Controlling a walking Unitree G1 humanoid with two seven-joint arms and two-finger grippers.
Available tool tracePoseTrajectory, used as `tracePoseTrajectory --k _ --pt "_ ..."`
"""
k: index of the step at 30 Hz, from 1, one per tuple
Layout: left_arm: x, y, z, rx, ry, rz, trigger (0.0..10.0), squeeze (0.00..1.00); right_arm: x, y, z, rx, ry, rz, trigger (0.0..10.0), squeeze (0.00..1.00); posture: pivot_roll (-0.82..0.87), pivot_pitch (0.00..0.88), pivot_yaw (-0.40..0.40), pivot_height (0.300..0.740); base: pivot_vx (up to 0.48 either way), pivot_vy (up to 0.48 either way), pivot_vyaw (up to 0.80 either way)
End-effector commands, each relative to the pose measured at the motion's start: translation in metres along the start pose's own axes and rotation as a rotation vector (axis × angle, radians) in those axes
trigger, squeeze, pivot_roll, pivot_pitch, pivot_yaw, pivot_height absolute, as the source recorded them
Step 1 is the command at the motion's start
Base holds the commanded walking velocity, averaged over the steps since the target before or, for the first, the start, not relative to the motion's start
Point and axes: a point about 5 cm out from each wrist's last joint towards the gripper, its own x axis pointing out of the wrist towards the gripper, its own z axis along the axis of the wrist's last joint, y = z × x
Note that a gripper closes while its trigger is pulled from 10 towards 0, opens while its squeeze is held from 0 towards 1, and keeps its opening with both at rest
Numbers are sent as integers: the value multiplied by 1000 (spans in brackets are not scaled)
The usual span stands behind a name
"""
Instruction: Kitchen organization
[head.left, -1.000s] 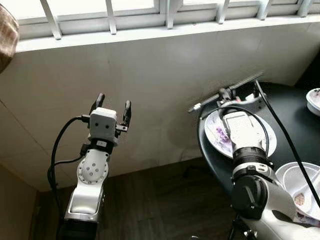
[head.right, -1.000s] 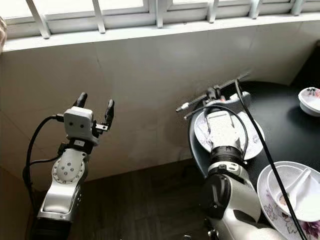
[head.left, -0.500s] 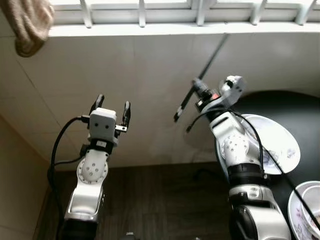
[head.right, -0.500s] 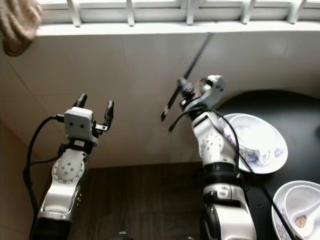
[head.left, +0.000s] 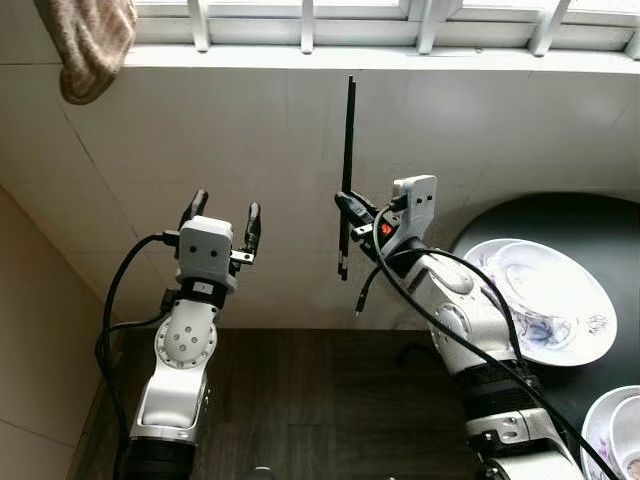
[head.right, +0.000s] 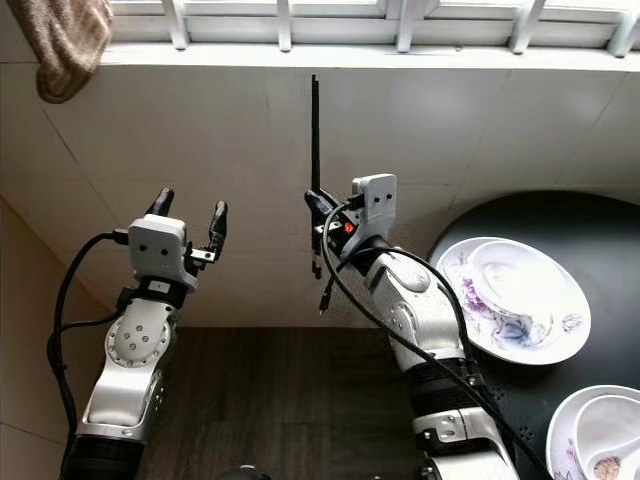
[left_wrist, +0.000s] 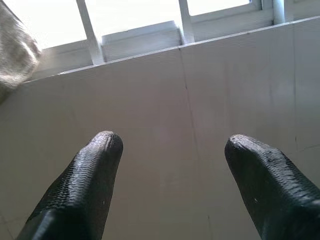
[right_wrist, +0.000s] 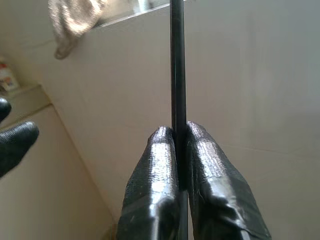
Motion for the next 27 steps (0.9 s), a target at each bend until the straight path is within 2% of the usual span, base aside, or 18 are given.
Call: tracePoseTrajectory --k 1,6,13,21,25,27 --pt "0 1 -2 -9 17 -2 10000 0 -2 3 2 -47 -8 15 0 0 -4 0 -28 740 0 480 800" --pt "0 0 -2 -4 21 -7 10000 0 -3 6 0 -86 -5 21 0 0 -4 0 -28 740 0 480 800" --pt "0 0 -2 -3 18 -5 10000 0 -3 5 -2 -96 -4 11 0 0 -3 0 -27 740 0 480 800" --pt "-1 0 0 10 0 -4 10000 0 -3 4 -3 -105 -10 -1 0 0 -2 0 -26 740 0 0 800" --pt "-1 2 -2 29 11 4 10000 0 -2 -3 4 -170 -43 -59 0 0 -2 0 -26 740 0 0 800" --pt "-1 3 -3 35 16 10 10000 0 -2 -5 7 -236 -51 -73 0 0 0 0 -26 740 0 0 800"
